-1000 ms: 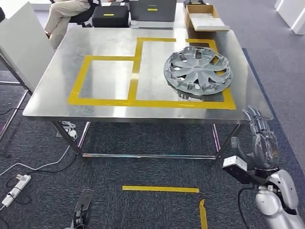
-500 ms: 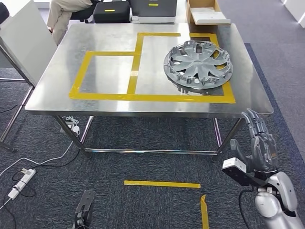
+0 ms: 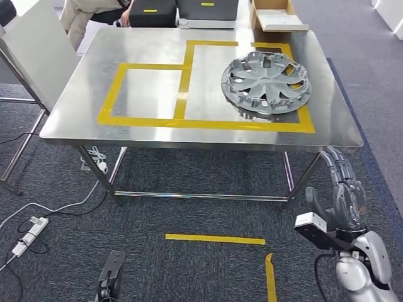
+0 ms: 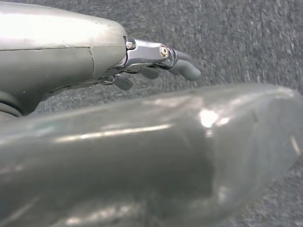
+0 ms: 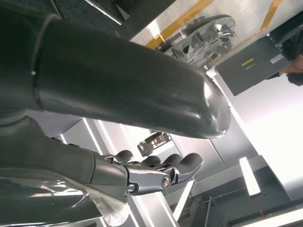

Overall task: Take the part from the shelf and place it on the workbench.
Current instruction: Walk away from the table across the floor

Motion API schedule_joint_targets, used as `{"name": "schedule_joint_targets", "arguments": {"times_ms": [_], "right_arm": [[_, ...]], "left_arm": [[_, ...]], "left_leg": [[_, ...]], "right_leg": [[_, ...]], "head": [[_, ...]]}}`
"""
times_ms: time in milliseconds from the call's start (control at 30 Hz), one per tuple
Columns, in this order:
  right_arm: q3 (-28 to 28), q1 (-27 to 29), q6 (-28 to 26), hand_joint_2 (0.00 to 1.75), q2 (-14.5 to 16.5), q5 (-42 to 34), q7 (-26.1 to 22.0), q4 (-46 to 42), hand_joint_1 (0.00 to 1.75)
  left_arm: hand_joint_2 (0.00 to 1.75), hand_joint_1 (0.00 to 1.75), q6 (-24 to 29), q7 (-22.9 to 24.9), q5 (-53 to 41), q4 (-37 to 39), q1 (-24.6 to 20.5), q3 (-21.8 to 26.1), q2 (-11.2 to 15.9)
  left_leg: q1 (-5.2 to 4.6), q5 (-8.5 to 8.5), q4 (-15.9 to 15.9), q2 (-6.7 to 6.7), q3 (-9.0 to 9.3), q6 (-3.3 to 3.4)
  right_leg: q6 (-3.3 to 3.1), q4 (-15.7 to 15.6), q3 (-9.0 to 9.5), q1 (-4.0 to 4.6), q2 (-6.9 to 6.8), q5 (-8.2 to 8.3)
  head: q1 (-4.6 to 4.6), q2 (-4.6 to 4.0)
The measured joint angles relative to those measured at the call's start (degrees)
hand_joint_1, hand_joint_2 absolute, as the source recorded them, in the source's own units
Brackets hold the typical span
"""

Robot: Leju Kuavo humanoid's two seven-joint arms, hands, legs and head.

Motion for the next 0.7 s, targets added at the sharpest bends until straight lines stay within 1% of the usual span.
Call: {"name": "schedule_joint_targets", "arguments": {"times_ms": [33,67,100,133,167,200,233,267,300,333,367,400,433,500,533,567,600,667,700], "right_arm": [[-0.19,0.38,-0.19,0.0,0.06,-0.27,-0.16,-0.01,0.0],[-0.39,0.74,-0.37,0.0,0.12,-0.6,-0.3,-0.01,0.0],[-0.6,1.16,-0.54,0.0,0.2,-0.96,-0.39,-0.01,0.0],[-0.79,1.68,-0.71,0.0,0.3,-1.31,-0.45,0.01,0.0],[-1.08,2.38,-0.91,0.0,0.49,-1.8,-0.47,0.06,0.0],[-1.45,3.19,-1.15,0.0,0.73,-2.32,-0.48,0.18,0.0],[-1.88,4.05,-1.42,0.0,1.01,-2.82,-0.54,0.34,0.0],[-2.33,4.78,-1.63,0.0,1.28,-3.28,-0.64,0.52,0.0],[-2.73,5.3,-1.79,0.0,1.5,-3.56,-0.79,0.69,0.0],[-3.06,5.64,-1.89,0.0,1.67,-3.72,-0.95,0.8,0.0],[-3.32,5.85,-2.0,0.0,1.81,-3.79,-1.08,0.87,0.0],[-3.58,6.05,-2.1,0.0,1.97,-3.82,-1.16,0.92,0.0],[-3.79,6.27,-2.19,0.0,2.09,-3.83,-1.2,0.96,0.0],[-4.15,6.73,-2.27,0.0,2.36,-3.84,-1.22,1.02,0.0],[-4.27,6.84,-2.29,0.0,2.48,-3.84,-1.22,1.04,0.0],[-4.35,6.89,-2.3,0.0,2.62,-3.84,-1.22,1.04,0.0],[-4.39,6.92,-2.31,0.0,2.77,-3.84,-1.22,1.04,0.0],[-4.56,7.08,-2.32,0.0,3.07,-4.03,-1.02,1.16,0.0],[-4.73,7.28,-2.32,0.0,3.27,-4.2,-0.85,1.3,0.0]], "left_arm": [[0.0,0.0,0.0,0.0,0.08,0.0,0.02,0.01,0.01],[0.0,0.0,-0.01,-0.01,0.19,0.0,0.01,0.02,0.0],[0.0,0.0,-0.02,-0.01,0.34,0.0,-0.02,0.03,-0.02],[0.0,0.0,-0.02,-0.01,0.48,0.0,0.0,0.04,-0.04],[0.0,0.0,-0.02,-0.01,0.65,0.0,0.09,0.04,-0.07],[0.0,0.0,-0.01,-0.03,0.81,0.0,0.22,0.06,-0.07],[0.0,0.0,0.0,-0.08,0.95,0.0,0.39,0.09,-0.07],[0.0,0.0,0.01,-0.14,1.07,0.0,0.55,0.12,-0.07],[0.0,0.0,0.02,-0.21,1.11,0.01,0.67,0.15,-0.07],[0.0,0.0,0.02,-0.29,1.14,0.01,0.74,0.18,-0.07],[0.0,0.0,0.02,-0.38,1.14,0.01,0.74,0.19,-0.08],[0.0,0.0,0.02,-0.46,1.15,0.01,0.71,0.2,-0.08],[0.0,0.0,0.02,-0.53,1.15,0.0,0.7,0.21,-0.08],[0.0,0.0,0.02,-0.6,1.16,0.0,0.75,0.21,-0.04],[0.0,0.0,0.03,-0.6,1.16,0.0,0.79,0.21,-0.01],[0.0,0.0,0.04,-0.6,1.16,0.0,0.81,0.21,0.02],[0.0,0.0,0.05,-0.6,1.16,0.0,0.82,0.21,0.05],[0.0,0.0,0.08,-0.6,1.24,0.01,0.91,0.23,0.07],[0.0,0.0,0.11,-0.62,1.33,0.01,0.99,0.25,0.07]], "left_leg": [[0.1,0.33,-0.27,-0.02,-0.08,0.32],[0.2,0.69,-0.54,-0.03,-0.21,0.68],[0.23,0.98,-0.66,-0.02,-0.41,0.96],[0.17,1.18,-0.66,-0.02,-0.71,1.17],[0.08,1.38,-0.65,-0.03,-1.01,1.29],[-0.01,1.55,-0.63,-0.03,-1.27,1.34],[-0.07,1.71,-0.6,-0.05,-1.5,1.33],[-0.11,1.84,-0.56,-0.07,-1.65,1.27],[-0.12,1.93,-0.49,-0.08,-1.73,1.19],[-0.22,1.99,-0.36,-0.08,-1.82,1.03],[-0.32,2.07,-0.19,-0.07,-1.97,0.83],[-0.41,2.19,-0.04,-0.05,-2.17,0.57],[-0.48,2.36,0.07,-0.04,-2.38,0.27],[-0.45,2.6,0.25,-0.07,-2.7,-0.3],[-0.43,2.06,0.78,-0.12,-2.94,-0.62],[-0.36,0.71,2.36,-0.17,-3.54,-0.99],[-0.2,-1.36,5.18,-0.21,-4.59,-1.37],[0.19,-5.83,12.93,-0.22,-7.27,-2.07],[0.35,-7.0,15.71,-0.22,-8.05,-2.25]], "right_leg": [[0.25,0.62,-0.41,-0.03,0.02,-0.7],[0.45,2.44,-1.26,-0.05,0.11,-2.14],[0.58,5.36,-2.56,-0.09,0.21,-4.13],[0.69,9.14,-4.06,-0.09,0.25,-6.24],[0.78,12.86,-5.52,-0.1,0.28,-7.91],[0.83,15.17,-6.33,-0.1,0.28,-8.63],[0.84,15.39,-6.1,-0.09,0.28,-8.28],[0.79,13.29,-4.71,-0.09,0.28,-6.95],[0.68,9.42,-2.39,-0.08,0.27,-5.08],[0.57,5.17,0.03,-0.03,0.26,-3.67],[0.39,1.84,1.97,0.03,0.28,-2.76],[0.18,-0.15,3.07,0.1,0.3,-2.38],[-0.04,-0.81,3.37,0.2,0.34,-2.43],[-0.68,-0.9,3.18,0.08,0.33,-1.93],[-1.01,-0.98,3.06,-0.05,0.28,-1.64],[-1.35,-1.09,2.89,-0.2,0.21,-1.34],[-1.59,-1.15,2.67,-0.3,0.12,-1.06],[-1.81,-1.11,2.03,-0.29,0.06,-0.62],[-1.8,-1.08,1.71,-0.28,0.04,-0.4]], "head": [[0.05,0.0],[0.13,0.0],[0.17,0.0],[0.22,0.0],[0.22,0.0],[0.2,0.0],[0.2,0.0],[0.21,0.0],[0.21,0.0],[0.22,0.0],[0.19,0.0],[0.17,0.0],[0.15,0.0],[0.16,0.0],[0.09,0.0],[-0.04,0.0],[-0.14,0.0],[-0.33,0.0],[-0.32,0.0]]}}
